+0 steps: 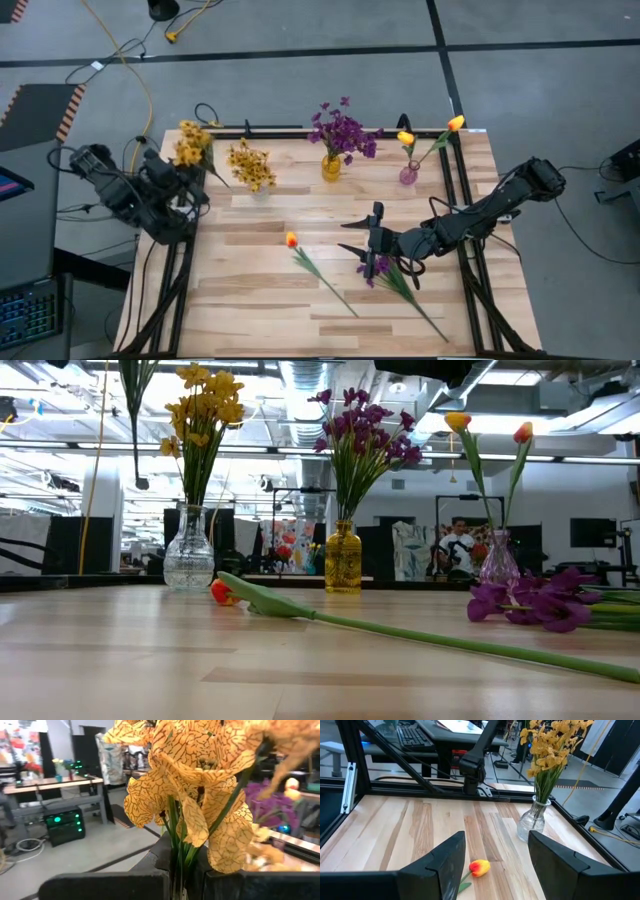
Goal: Sort flowers into vase by color
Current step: Put the yellow flowers into the transparent vase
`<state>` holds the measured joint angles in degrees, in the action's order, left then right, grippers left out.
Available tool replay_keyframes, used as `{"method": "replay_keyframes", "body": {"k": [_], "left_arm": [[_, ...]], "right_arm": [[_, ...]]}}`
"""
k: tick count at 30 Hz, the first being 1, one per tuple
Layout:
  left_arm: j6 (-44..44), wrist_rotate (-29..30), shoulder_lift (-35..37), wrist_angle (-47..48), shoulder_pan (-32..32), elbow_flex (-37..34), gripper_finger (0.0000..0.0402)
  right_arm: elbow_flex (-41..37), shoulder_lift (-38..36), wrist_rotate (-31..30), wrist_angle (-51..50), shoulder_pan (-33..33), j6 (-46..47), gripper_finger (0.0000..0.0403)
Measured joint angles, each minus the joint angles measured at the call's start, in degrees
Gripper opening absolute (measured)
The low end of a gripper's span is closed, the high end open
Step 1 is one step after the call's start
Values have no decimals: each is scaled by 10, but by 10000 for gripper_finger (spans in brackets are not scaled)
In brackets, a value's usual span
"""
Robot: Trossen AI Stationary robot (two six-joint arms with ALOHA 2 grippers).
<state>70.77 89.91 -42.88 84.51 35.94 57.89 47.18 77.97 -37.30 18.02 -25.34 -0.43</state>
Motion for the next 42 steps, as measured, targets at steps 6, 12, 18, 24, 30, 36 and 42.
{"method": "replay_keyframes", "body": {"k": [6,12,18,24,30,36,42], "left_arm": [[40,-1,1,15,-57,0,6],[86,-1,2,9,-114,-11,6],[155,-2,2,-12,-154,-73,6],[182,-2,1,-47,-169,-103,6],[162,-1,2,-95,-180,-103,6],[161,0,2,-117,-190,-103,6],[154,0,1,-156,-202,-103,6]], "right_arm": [[0,0,0,0,0,0,244],[0,0,0,0,0,0,244],[0,0,0,0,0,0,244],[0,0,0,0,0,0,244],[0,0,0,0,8,0,244],[0,0,0,0,12,0,244],[0,0,0,0,12,0,244]]}}
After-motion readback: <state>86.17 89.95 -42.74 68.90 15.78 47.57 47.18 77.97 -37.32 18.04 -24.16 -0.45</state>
